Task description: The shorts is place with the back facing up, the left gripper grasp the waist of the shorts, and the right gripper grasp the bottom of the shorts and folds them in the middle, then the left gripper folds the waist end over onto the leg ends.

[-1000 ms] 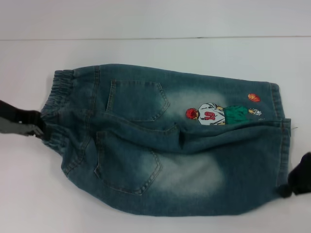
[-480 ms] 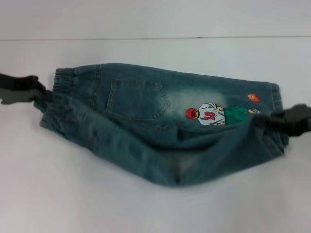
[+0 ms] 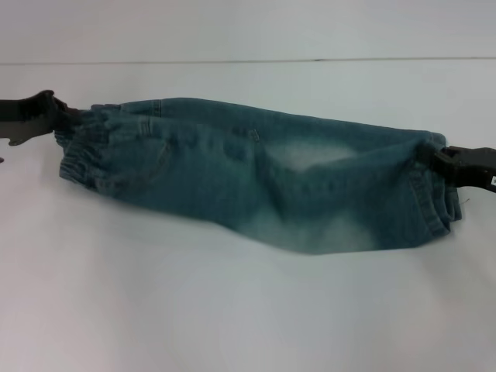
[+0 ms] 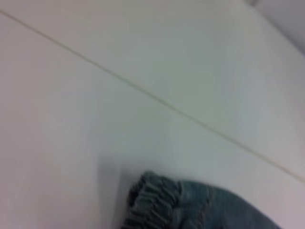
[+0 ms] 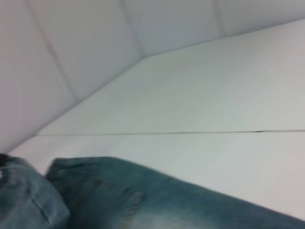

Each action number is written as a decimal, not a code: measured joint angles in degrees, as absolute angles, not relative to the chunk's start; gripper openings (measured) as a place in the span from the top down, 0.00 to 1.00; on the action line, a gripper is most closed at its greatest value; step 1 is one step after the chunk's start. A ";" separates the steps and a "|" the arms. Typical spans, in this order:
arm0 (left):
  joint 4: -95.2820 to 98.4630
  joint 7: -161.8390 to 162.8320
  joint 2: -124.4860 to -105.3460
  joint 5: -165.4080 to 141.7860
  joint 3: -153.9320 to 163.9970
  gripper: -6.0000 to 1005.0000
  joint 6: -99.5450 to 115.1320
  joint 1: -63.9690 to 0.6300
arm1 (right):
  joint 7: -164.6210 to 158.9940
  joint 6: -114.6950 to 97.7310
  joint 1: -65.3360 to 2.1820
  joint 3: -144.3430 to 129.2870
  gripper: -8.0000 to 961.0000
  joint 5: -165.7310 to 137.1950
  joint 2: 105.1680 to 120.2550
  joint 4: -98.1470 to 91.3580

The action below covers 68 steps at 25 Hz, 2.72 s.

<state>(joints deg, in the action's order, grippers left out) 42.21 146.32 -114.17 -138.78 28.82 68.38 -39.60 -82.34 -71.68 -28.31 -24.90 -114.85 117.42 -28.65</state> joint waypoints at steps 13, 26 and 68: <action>39.43 141.27 -115.69 -131.65 29.22 0.96 61.56 -38.89 | -76.46 -65.04 -27.45 -24.34 0.95 -103.32 118.14 -23.95; 38.41 131.90 -118.07 -125.70 29.12 0.96 56.46 -38.59 | -77.32 -59.26 -28.81 -24.17 0.95 -101.39 117.70 -22.91; 37.38 119.51 -115.02 -123.86 30.89 0.26 60.49 -35.80 | -79.83 -65.16 -29.09 -25.76 0.21 -101.68 116.86 -23.63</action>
